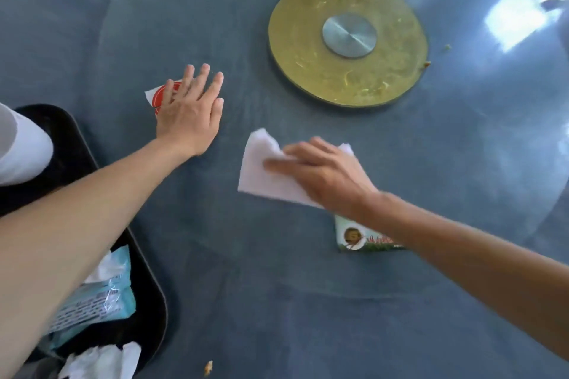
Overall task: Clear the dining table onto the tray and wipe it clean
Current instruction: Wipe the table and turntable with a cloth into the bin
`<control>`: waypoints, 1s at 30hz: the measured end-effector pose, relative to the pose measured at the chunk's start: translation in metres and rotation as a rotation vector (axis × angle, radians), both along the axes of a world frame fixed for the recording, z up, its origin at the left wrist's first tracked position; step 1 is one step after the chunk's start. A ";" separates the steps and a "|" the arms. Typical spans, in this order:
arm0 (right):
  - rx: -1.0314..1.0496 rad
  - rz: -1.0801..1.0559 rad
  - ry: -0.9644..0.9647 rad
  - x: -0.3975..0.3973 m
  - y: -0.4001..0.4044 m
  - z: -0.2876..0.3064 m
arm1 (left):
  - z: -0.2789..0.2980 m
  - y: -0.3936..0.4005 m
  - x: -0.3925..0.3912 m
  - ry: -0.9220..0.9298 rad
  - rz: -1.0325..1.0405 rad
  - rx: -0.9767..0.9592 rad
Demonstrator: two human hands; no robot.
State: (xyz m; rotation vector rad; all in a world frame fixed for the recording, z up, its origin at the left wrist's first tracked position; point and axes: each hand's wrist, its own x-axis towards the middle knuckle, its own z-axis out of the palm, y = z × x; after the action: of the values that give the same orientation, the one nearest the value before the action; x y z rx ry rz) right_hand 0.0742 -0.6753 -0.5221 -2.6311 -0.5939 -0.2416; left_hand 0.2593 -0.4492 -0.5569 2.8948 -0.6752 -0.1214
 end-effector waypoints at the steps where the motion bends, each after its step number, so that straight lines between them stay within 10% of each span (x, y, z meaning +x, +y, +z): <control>1: -0.034 -0.151 -0.032 0.036 -0.025 0.009 | 0.006 -0.009 -0.005 0.008 0.078 -0.016; 9: -0.165 -0.603 0.119 0.154 -0.111 -0.004 | -0.006 -0.052 -0.093 0.058 0.151 -0.064; 25: 0.063 0.181 0.025 -0.105 0.035 -0.005 | -0.007 -0.010 -0.006 0.001 -0.031 -0.084; 30: 0.023 -0.296 -0.151 0.049 -0.052 0.045 | 0.004 -0.052 -0.052 0.102 0.083 -0.141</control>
State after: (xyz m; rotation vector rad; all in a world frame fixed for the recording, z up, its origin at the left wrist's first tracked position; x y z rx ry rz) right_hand 0.1234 -0.7271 -0.4767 -2.6872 -0.2428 -0.5363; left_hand 0.2073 -0.5016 -0.5529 2.7548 -0.5236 -0.2003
